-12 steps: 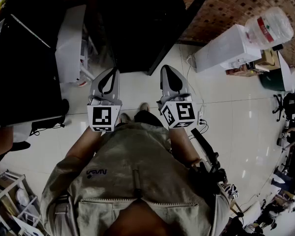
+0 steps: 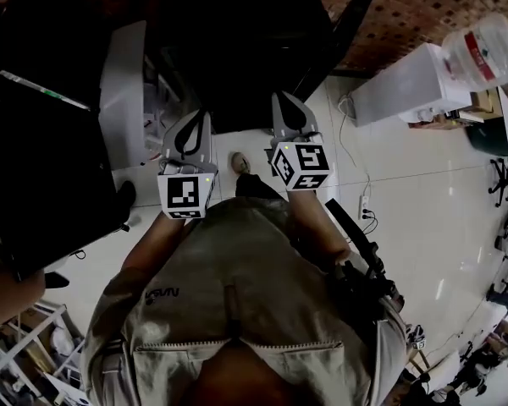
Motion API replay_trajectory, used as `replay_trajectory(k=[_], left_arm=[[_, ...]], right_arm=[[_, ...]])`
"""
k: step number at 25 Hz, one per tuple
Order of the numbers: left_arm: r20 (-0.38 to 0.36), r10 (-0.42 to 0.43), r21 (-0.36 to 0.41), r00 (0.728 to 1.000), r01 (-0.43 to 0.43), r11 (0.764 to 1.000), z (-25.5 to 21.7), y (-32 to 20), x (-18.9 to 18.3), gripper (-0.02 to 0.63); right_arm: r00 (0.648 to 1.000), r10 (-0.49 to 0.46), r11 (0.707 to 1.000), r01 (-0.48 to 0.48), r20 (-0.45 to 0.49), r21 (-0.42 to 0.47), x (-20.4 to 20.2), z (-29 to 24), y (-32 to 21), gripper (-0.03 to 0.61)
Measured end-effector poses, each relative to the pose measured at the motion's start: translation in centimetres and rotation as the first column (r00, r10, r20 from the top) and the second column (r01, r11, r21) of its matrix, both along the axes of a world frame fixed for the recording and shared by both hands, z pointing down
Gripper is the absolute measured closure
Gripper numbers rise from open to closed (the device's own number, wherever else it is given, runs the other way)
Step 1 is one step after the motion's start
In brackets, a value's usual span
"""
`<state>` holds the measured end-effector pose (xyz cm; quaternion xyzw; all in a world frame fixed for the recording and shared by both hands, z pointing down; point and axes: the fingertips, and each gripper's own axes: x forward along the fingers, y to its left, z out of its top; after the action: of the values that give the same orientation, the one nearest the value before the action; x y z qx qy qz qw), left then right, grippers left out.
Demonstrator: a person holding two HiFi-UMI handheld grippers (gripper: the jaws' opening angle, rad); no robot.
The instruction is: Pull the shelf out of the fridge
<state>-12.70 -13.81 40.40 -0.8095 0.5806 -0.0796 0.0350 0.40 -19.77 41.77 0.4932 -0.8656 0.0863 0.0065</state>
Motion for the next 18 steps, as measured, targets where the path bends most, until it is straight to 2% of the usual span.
replay_trajectory(k=[6, 11, 14, 15, 18], left_arm=[[0.072, 0.014, -0.093, 0.997, -0.007, 0.996, 5.0, -7.6, -0.3, 0.607], [0.145, 0.055, -0.169, 0.988, -0.03, 0.985, 9.3, -11.5, 0.2, 0.607], [0.169, 0.067, -0.193, 0.983, -0.034, 0.981, 10.5, -12.8, 0.2, 0.607], [0.179, 0.074, -0.205, 0.981, -0.036, 0.978, 10.9, -12.9, 0.2, 0.607], [0.19, 0.074, -0.23, 0.979, -0.03, 0.973, 11.8, -13.3, -0.5, 0.607]], right_arm=[[0.997, -0.046, 0.992, 0.053, 0.067, -0.112, -2.9, 4.5, -7.2, 0.549], [0.985, -0.054, 0.961, 0.097, 0.165, -0.26, -4.7, 9.6, -11.4, 0.523], [0.957, -0.029, 0.931, 0.132, 0.29, -0.341, -5.1, 12.0, -13.8, 0.483], [0.942, -0.014, 0.92, 0.144, 0.336, -0.365, -5.2, 12.6, -14.3, 0.462], [0.889, 0.03, 0.898, 0.177, 0.457, -0.403, -5.4, 13.7, -15.4, 0.453]])
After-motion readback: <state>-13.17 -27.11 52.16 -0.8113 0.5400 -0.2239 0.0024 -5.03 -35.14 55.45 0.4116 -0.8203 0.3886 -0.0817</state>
